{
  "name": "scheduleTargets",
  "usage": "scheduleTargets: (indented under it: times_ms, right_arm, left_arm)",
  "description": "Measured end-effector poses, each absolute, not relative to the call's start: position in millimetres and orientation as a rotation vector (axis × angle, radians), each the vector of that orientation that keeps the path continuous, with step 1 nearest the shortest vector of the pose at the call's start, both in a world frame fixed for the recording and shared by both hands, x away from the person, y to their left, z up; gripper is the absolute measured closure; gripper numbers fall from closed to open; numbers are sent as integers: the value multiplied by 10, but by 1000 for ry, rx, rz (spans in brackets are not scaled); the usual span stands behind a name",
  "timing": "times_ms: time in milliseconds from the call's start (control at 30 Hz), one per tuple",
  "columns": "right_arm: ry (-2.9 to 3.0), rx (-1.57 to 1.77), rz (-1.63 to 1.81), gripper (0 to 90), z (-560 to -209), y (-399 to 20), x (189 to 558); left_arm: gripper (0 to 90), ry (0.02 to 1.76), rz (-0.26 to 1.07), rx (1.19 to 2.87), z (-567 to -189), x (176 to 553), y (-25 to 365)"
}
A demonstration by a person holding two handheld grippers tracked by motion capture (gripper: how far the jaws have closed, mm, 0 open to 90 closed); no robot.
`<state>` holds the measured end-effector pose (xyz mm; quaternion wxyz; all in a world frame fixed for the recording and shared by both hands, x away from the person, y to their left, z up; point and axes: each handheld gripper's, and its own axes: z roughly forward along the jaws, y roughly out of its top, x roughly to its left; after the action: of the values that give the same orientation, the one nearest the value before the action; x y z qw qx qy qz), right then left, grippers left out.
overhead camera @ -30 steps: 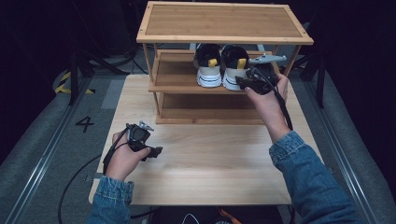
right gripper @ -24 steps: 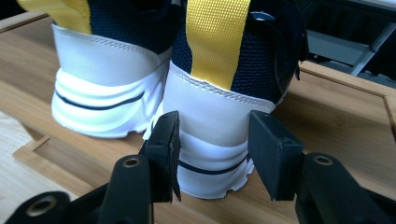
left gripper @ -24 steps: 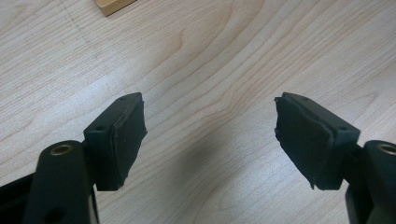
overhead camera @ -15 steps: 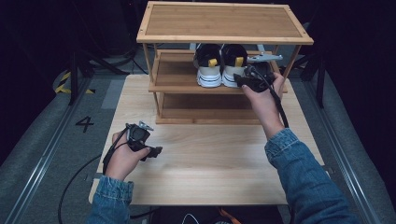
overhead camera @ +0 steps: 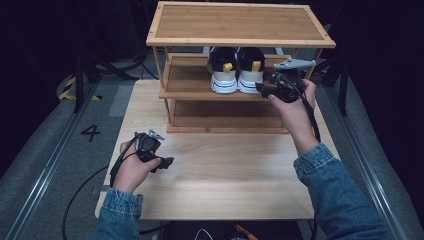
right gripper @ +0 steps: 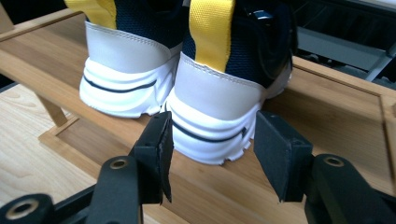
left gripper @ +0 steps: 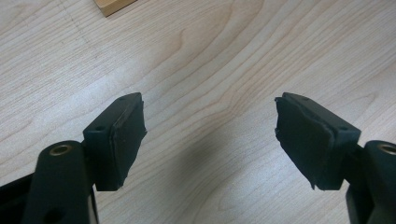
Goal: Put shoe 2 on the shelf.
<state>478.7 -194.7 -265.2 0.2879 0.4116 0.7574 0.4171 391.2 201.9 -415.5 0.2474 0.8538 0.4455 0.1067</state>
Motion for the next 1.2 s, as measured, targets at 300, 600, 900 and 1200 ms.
scheduleTargets:
  times_ms: [300,600,900,1200]
  right_arm:
    - [2075,1050,1085,478,-2669,-2208,4589]
    - [2163,1022,1128,445,-2795,-2492,4449]
    - [2230,992,1156,440,-3066,-2881,4276]
    - [2291,1081,1115,443,-3539,-3306,4158]
  left_arm:
    - [245,1216,293,2324,-4145,3890,2019]
    - [236,1213,268,2300,-4122,3881,2057]
    - [227,1199,250,2273,-4101,3870,2104]
    - [203,1080,239,2314,-4097,3896,2145]
